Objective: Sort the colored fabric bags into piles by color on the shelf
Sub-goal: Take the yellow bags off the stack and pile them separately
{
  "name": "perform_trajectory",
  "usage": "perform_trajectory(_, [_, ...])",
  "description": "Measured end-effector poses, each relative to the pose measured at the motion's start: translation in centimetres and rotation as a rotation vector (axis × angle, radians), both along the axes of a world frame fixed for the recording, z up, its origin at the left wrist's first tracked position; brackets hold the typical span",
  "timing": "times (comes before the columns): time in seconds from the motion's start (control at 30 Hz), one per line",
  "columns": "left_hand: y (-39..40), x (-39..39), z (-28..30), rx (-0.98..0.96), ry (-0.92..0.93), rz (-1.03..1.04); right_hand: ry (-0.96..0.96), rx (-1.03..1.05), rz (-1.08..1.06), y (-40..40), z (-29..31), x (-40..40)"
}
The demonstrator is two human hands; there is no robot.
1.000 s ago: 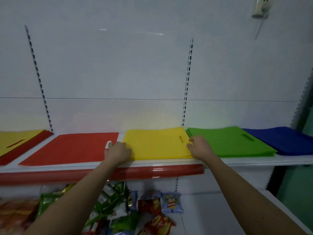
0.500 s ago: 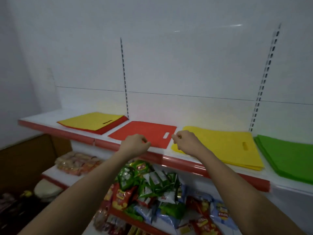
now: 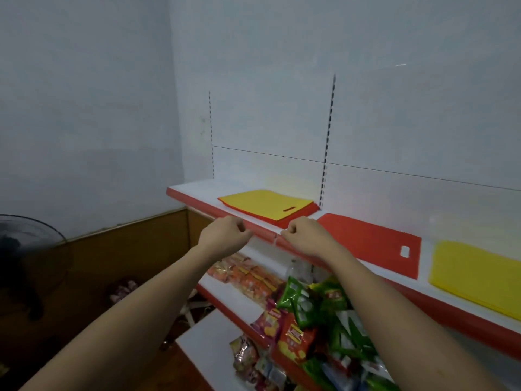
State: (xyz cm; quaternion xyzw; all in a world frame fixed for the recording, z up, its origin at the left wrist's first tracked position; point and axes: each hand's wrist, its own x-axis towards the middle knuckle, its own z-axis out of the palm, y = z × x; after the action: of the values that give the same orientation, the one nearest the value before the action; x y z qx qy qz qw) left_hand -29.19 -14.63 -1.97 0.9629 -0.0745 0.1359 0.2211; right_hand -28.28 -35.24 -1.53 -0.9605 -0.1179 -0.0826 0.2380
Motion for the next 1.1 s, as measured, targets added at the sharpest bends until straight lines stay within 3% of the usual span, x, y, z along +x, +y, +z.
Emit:
perform_trajectory(0.23, [11.4,3.7,-1.1,0.0,0.035,-0.003,0.142,-0.035,0.023,11.8,-1.9,5.1])
perform_trajectory(0.43, [16.2,8.6,-2.0,0.017,0.041,-0.043,0.175,-0.078,-0.04,16.4,-3.0,8.5])
perform_trajectory(0.77, [15.5,18.9,-3.5,0.015,0.029,-0.139,0.166,-0.036,-0.11,15.8,-4.6,16.5])
perform_trajectory(1.1, [13.6,29.9,-3.7,-0.036,0.012,-0.19,-0.089,0.161,-0.31,12.3,-5.0,21.9])
